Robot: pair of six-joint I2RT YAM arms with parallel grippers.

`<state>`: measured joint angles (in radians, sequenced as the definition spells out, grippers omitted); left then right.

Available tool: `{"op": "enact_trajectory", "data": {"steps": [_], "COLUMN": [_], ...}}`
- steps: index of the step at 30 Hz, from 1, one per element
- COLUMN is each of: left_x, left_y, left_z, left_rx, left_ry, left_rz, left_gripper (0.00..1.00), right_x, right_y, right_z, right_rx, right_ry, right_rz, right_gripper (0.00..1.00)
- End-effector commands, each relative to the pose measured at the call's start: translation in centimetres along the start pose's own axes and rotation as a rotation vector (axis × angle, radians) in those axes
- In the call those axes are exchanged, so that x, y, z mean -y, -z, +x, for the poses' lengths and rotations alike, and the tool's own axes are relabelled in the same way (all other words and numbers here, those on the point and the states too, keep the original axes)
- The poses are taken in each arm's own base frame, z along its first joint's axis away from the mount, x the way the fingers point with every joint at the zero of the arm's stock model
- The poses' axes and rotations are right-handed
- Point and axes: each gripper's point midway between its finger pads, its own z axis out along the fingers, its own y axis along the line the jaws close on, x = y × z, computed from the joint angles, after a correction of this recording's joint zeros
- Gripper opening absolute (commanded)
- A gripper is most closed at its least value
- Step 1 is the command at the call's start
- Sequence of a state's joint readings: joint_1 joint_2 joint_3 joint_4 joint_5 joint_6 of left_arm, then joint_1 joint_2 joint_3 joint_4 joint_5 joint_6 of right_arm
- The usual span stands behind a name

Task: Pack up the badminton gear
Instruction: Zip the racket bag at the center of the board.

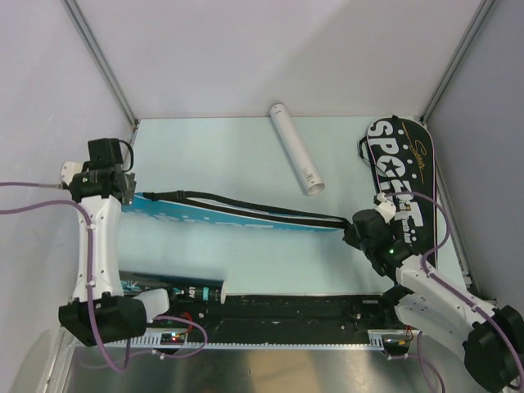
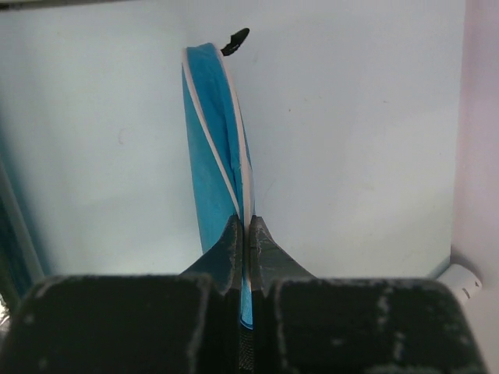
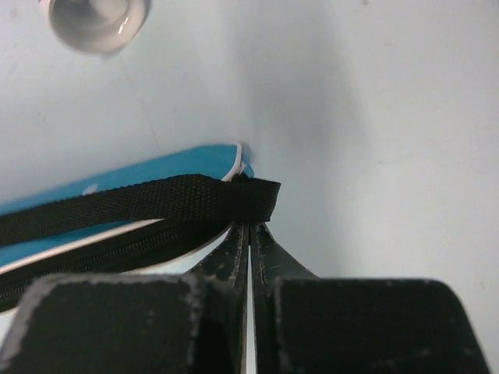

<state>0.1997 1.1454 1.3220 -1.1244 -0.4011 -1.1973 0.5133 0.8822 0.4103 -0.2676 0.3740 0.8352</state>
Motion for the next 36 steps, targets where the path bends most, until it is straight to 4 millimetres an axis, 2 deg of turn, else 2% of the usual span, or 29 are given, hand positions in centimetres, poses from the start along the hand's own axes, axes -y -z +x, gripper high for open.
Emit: {"op": "enact_trajectory", "data": {"steps": [1, 3, 5, 9, 11, 13, 15, 16, 20, 23, 24, 27, 30, 31, 33, 36], "left_x": [4.0, 5.8, 8.5, 15.4, 18.2, 19.9, 20.9, 21.0, 20.3, 19.0, 18.7, 17.9, 17.3, 17.3, 17.2, 17.6], "left_y": [0.5, -0.1, -0.6, -1.7, -2.0, -2.6, -3.4, -4.2, -6.9, -8.4, -8.7, -8.8, -8.1, -7.5, -6.1, -2.9], "left_z": [-4.9, -5.0, -4.5, -2.0, -0.6, 0.3, 1.0, 1.4, 3.8, 5.2, 5.4, 5.3, 4.3, 3.8, 3.3, 4.7], "left_rx": [0.178, 0.161, 0.122, 0.009, -0.039, -0.055, -0.074, -0.091, -0.211, -0.261, -0.269, -0.254, -0.2, -0.171, -0.125, -0.114], "left_ry": [-0.006, -0.031, -0.06, -0.146, -0.206, -0.283, -0.35, -0.375, -0.413, -0.425, -0.43, -0.45, -0.487, -0.516, -0.567, -0.654], "left_rz": [0.076, 0.094, 0.161, 0.419, 0.548, 0.637, 0.692, 0.7, 0.703, 0.672, 0.663, 0.637, 0.618, 0.62, 0.623, 0.701], "left_gripper": [0.0, 0.0, 0.0, 0.0, 0.0, 0.01, 0.08, 0.12, 0.46, 0.87, 0.93, 0.99, 0.99, 1.0, 1.0, 1.0], "right_x": [-1.2, -2.0, -2.7, -3.1, -3.1, -3.0, -3.0, -3.1, -4.0, -4.7, -5.0, -5.7, -6.1, -6.2, -6.0, -5.9], "right_y": [1.9, 2.8, 3.4, 3.4, 3.1, 3.0, 3.1, 3.1, 4.0, 4.9, 5.3, 6.4, 7.6, 8.0, 8.6, 9.5], "right_z": [1.8, 2.7, 3.8, 4.1, 4.0, 4.1, 4.5, 4.7, 5.7, 5.4, 5.2, 4.6, 3.8, 3.6, 3.1, 1.6], "right_rx": [-0.053, -0.075, -0.1, -0.067, -0.057, -0.058, -0.077, -0.088, -0.137, -0.153, -0.157, -0.159, -0.152, -0.15, -0.15, -0.133], "right_ry": [0.109, 0.125, 0.149, 0.192, 0.204, 0.217, 0.222, 0.222, 0.247, 0.256, 0.255, 0.252, 0.244, 0.242, 0.25, 0.254], "right_rz": [-0.101, -0.143, -0.179, -0.181, -0.171, -0.165, -0.17, -0.176, -0.227, -0.252, -0.267, -0.303, -0.329, -0.338, -0.334, -0.312], "right_gripper": [0.0, 0.0, 0.0, 0.0, 0.0, 0.0, 0.03, 0.06, 0.23, 0.4, 0.48, 0.71, 0.84, 0.92, 0.97, 0.99]}}
